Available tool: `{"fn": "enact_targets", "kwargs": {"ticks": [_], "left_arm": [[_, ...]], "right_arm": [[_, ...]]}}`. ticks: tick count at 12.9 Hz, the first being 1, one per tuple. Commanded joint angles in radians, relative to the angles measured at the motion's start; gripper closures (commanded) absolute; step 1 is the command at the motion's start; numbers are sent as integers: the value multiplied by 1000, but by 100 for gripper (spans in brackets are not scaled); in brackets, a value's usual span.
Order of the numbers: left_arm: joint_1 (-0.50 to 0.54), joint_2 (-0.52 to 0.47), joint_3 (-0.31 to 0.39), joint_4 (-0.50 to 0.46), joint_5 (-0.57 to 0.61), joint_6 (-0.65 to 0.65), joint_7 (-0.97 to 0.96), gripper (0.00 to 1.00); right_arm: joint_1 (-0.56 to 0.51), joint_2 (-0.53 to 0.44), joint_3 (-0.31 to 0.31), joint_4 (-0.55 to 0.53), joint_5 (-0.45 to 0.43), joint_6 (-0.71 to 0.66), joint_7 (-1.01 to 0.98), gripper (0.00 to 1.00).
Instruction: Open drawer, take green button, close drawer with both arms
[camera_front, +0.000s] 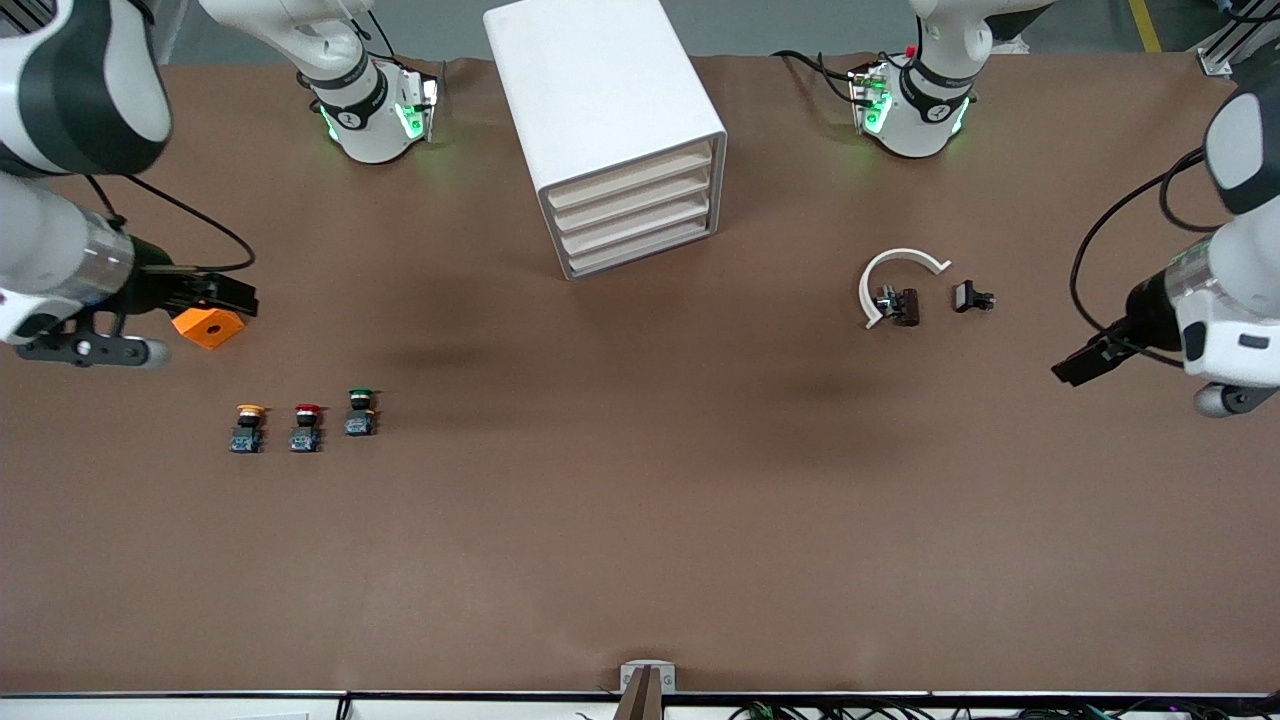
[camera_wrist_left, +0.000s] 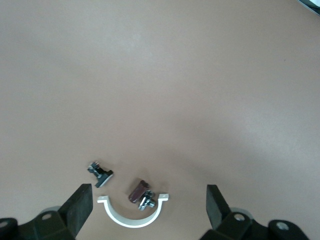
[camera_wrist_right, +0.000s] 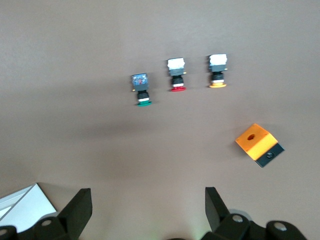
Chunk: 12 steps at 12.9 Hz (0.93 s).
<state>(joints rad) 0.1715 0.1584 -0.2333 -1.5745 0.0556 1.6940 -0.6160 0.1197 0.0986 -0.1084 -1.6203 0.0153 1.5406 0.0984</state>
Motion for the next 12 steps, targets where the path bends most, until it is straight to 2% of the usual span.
{"fn": "enact_targets", "kwargs": {"ticks": [1, 3, 5, 7, 8, 10, 12], "left_arm": [[31, -63, -11, -15, 12, -40, 85, 0], [28, -112, -1, -18, 7, -65, 187, 0], [-12, -186, 37, -63, 1, -74, 341, 0], [-90, -267, 118, -114, -6, -106, 454, 0], [-124, -293, 152, -128, -6, -132, 494, 0], [-148, -345, 166, -154, -6, -163, 599, 0], [-211, -407, 212, -217, -6, -165, 651, 0]], "right_arm": [[-77, -4, 15, 75, -15, -71, -67, 0], [-100, -5, 13, 112, -15, -112, -80, 0], [-103, -7, 13, 149, -15, -172, -80, 0], [-103, -26, 16, 174, -17, -197, -82, 0], [-103, -52, 18, 169, -14, -194, -82, 0], [-101, -95, 18, 128, -11, -175, -83, 0], [-103, -163, 18, 54, -1, -116, -94, 0]]}}
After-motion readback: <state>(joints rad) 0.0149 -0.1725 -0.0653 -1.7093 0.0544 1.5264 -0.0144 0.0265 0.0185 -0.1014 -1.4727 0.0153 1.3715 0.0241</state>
